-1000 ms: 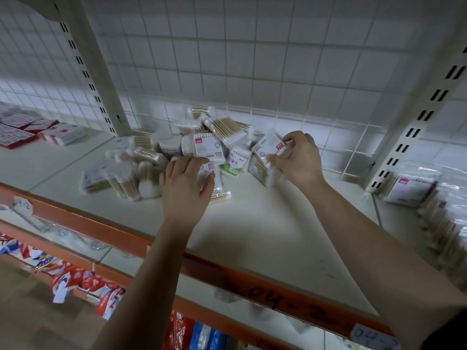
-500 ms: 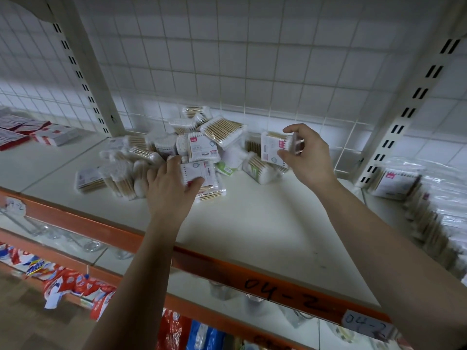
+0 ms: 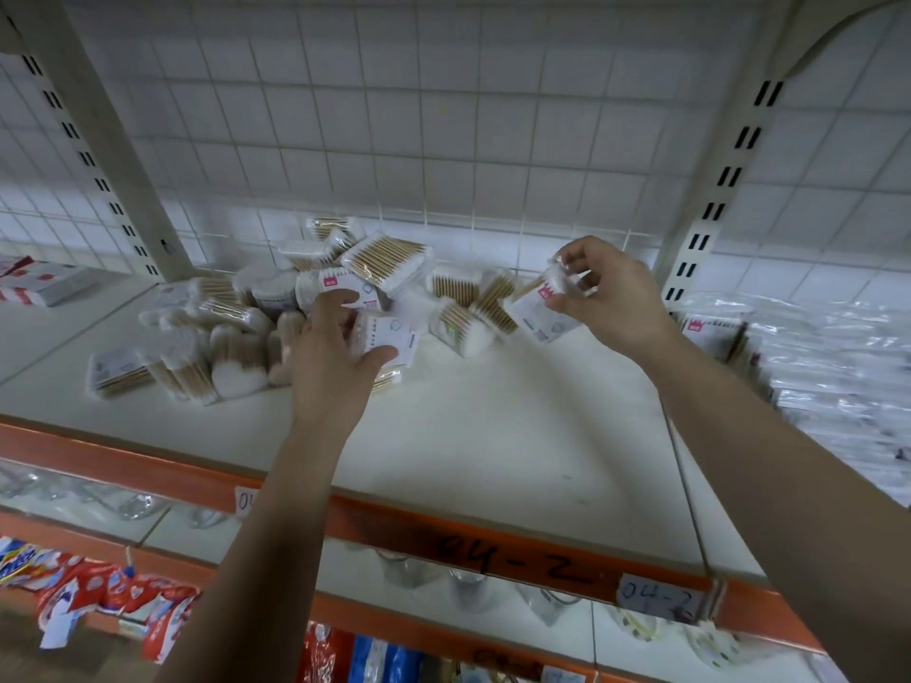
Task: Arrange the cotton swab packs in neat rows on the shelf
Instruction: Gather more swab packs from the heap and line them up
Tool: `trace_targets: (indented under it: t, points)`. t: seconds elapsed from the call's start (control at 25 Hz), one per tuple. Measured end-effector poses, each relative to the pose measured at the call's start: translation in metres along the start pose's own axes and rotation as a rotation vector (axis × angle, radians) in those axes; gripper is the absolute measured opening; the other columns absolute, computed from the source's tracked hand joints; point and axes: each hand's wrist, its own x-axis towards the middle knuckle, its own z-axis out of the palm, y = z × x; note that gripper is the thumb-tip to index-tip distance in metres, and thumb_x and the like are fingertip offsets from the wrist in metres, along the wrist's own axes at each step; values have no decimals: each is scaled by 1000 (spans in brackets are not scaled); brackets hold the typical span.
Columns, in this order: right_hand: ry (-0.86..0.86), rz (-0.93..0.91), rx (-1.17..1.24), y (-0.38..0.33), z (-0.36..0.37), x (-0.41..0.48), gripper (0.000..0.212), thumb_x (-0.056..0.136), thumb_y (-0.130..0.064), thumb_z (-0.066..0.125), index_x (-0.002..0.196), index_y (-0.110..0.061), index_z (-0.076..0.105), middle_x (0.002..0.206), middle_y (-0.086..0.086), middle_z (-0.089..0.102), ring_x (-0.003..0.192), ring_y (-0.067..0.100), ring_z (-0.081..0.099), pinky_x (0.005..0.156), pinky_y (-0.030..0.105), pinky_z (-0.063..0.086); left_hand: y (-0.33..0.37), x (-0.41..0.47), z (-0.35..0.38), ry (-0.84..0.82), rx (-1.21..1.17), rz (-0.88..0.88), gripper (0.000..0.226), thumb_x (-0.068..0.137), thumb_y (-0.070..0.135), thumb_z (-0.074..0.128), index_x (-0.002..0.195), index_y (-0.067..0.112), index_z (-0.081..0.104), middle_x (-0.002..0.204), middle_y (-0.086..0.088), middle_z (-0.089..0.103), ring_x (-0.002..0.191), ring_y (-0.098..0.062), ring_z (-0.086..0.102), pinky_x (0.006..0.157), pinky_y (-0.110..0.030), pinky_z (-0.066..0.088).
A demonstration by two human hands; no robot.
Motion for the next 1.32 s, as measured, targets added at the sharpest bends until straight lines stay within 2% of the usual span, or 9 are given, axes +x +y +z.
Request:
trace_targets:
  t: [0.08,0.2,0.36,0.48,0.68,0.84,1.04,1.2,1.32]
  points:
    - [-34,6,-57,5,-17,-1,34,74,-11,76,100,-24,58,93,-10,58,72,10,53,59,15,42,15,-1,9,-40,-64,11,58,68,12,84,118,10,54,96,8,56,87,-15,55,79,-28,45]
    - [-43,-5,-176,16,-47,-2,31,73,-12,77,98,-23,62,94,-9,61,78,11,56,65,11,41,41,-3,28,-135,-108,94,48,73,14,80,117,10,61,99,10,59,90,-10,55,77,-16,38]
    - [-96,7,-277,38,-89,-8,26,73,-10,77,90,-23,62,87,-11,62,76,8,55,64,9,38,73,-10,65,-266,-152,207,45,74,16,79,117,16,65,104,8,65,95,-11,60,81,-18,41]
    - [-156,3,-360,59,-110,-14,26,71,-6,75,90,-20,64,90,-8,64,79,14,57,62,5,37,91,-18,90,-295,-185,258,44,73,20,80,115,22,66,101,9,67,94,-8,60,81,-19,43]
    - [-205,-87,-519,88,-132,-16,28,68,-7,78,92,-14,65,84,-9,61,80,17,58,67,24,39,119,-34,122,-370,-245,237,46,74,20,79,117,27,65,105,9,68,96,-9,61,85,-25,47]
    - [-237,-194,-587,102,-135,-13,25,68,-6,77,89,-10,65,80,-4,59,74,17,52,65,23,33,134,-42,138,-415,-227,254,49,72,20,80,118,27,66,106,5,68,96,-12,61,88,-31,49]
    - [-218,-183,-556,121,-137,-11,24,67,1,74,86,-10,64,77,-4,59,73,18,55,65,23,37,148,-47,146,-440,-197,258,53,69,21,82,119,26,64,101,4,65,91,-15,60,84,-34,49]
    - [-251,-157,-564,123,-138,-8,24,72,-12,78,92,-10,65,89,3,64,87,21,53,74,32,43,152,-46,150,-434,-231,185,52,65,17,85,114,18,65,98,5,64,87,-10,59,83,-29,48]
    - [-262,-152,-591,125,-135,-8,23,78,-16,75,99,-11,68,94,6,62,94,23,52,76,29,39,154,-44,157,-441,-234,202,45,64,16,86,105,15,68,99,2,67,88,-11,61,82,-27,49]
